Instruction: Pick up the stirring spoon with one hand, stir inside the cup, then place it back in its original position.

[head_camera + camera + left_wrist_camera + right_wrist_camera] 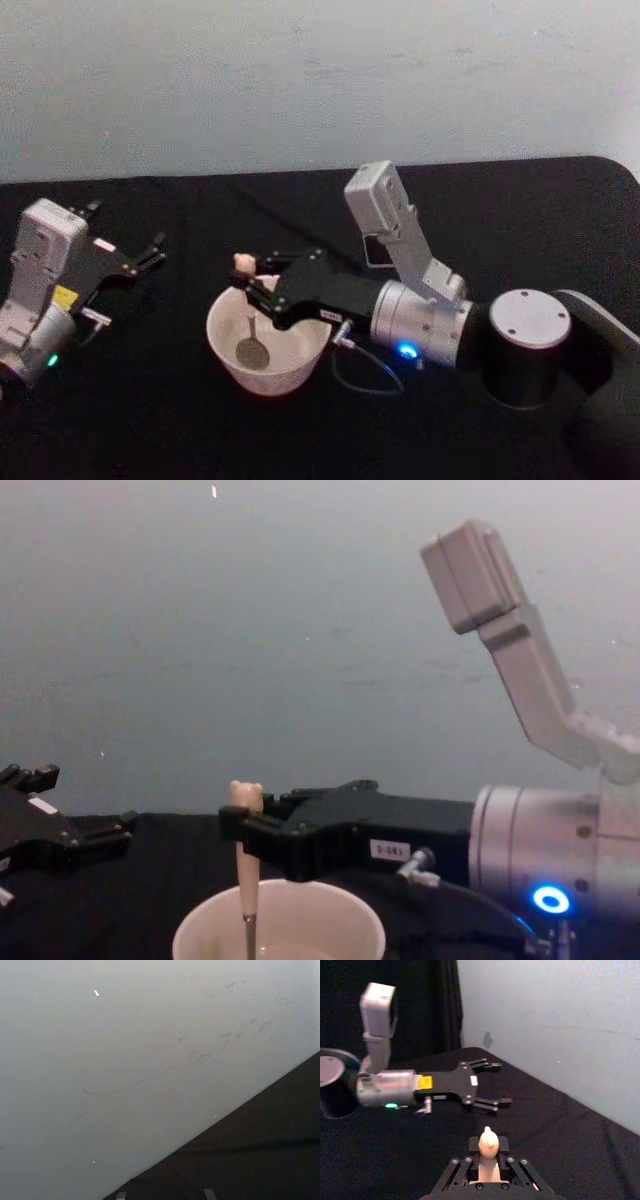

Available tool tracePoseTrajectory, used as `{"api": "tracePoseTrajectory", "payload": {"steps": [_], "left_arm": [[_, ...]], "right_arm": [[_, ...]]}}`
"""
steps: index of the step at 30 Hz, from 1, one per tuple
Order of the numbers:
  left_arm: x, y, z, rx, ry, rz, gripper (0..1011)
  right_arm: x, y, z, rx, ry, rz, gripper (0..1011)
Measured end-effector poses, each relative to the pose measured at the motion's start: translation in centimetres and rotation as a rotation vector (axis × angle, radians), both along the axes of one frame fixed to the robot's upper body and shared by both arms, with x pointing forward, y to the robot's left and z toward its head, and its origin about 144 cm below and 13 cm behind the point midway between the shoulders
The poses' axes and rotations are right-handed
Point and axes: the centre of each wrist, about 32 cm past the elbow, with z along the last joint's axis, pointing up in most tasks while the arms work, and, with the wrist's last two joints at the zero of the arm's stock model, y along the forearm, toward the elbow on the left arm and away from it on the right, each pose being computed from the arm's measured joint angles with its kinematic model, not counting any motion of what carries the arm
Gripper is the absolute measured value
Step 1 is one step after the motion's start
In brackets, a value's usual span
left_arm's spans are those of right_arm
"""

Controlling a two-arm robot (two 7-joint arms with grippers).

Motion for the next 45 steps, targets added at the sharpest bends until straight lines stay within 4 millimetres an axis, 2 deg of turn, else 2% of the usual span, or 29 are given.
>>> {"api": "tracePoseTrajectory", "payload": {"steps": [10, 20, 33, 39, 45], "left_arm": [[0.0, 0.0, 0.0, 0.0, 0.0, 0.0, 1001], [0.0, 0.0, 0.0, 0.0, 0.0, 0.0, 1001], [0.0, 0.0, 0.0, 0.0, 0.0, 0.0, 1001], [0.0, 0.0, 0.0, 0.0, 0.0, 0.0, 1002], [0.0, 0.0, 0.0, 0.0, 0.0, 0.0, 1001]], "right_arm": [[1.9, 0.1, 0.3, 0.001, -0.018, -0.066, 212], [2.8, -1.1, 0.4, -0.024, -0.038, -0.108, 212], [0.4, -4.9, 0.9, -0.037, -0.031, -0.063, 211], [-1.1, -5.6, 1.1, -0.028, -0.01, -0.004, 211], [-2.0, -5.2, 1.0, -0.026, 0.001, 0.045, 211]]}}
